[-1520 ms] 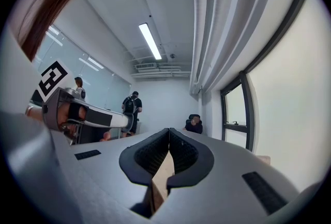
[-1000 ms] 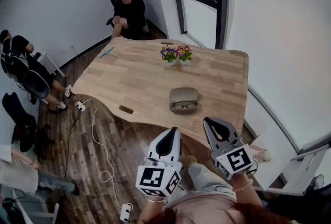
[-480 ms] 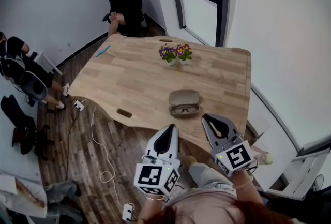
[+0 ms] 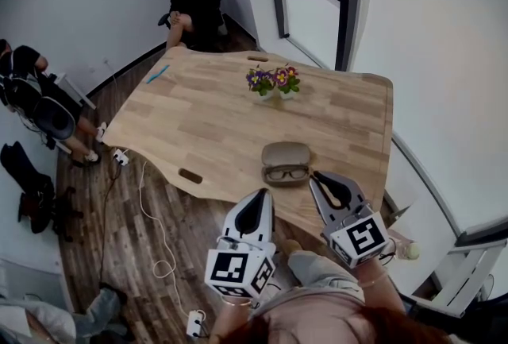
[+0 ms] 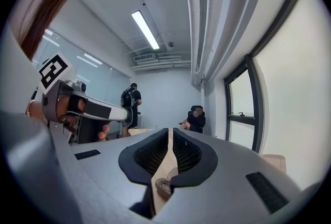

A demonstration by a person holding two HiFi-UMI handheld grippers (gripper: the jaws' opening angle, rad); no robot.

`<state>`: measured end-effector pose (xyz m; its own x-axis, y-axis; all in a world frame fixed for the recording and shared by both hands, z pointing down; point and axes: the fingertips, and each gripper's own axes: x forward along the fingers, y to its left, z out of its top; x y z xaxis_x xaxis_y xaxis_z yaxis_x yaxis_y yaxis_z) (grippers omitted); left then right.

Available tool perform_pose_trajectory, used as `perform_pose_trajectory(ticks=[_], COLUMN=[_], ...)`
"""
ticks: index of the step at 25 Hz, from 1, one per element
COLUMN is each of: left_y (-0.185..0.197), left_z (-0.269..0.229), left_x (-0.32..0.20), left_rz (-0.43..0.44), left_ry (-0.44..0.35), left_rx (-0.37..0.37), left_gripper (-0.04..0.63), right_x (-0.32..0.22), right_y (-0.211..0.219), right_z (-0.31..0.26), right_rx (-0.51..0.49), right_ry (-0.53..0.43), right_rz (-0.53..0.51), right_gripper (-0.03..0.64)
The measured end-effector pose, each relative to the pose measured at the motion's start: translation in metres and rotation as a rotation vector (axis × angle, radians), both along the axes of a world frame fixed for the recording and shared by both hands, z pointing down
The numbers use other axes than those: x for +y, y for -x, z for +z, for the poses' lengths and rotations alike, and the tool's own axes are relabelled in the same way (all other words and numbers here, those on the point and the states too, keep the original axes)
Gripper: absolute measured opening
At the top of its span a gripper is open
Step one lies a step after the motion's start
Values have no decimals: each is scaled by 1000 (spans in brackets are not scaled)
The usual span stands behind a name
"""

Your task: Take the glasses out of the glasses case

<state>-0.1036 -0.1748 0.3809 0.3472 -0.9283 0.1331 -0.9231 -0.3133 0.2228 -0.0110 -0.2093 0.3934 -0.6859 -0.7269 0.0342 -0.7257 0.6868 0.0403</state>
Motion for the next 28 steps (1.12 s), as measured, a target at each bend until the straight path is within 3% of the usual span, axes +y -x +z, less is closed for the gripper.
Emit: perform_pose_trajectory(ticks=[12, 28], left_y=[8, 17], left_z=[9, 29], left_x=[-28, -48], left_rz=[-22, -81], left_ry=[23, 67], left_rx=[-5, 4], left_gripper=[2, 2], right_x=[-34, -64], right_y=[11, 39], right_z=[17, 68], right_rx=[119, 246], right_ry=[30, 91], right_rz=[-59, -214], right_gripper=[3, 21])
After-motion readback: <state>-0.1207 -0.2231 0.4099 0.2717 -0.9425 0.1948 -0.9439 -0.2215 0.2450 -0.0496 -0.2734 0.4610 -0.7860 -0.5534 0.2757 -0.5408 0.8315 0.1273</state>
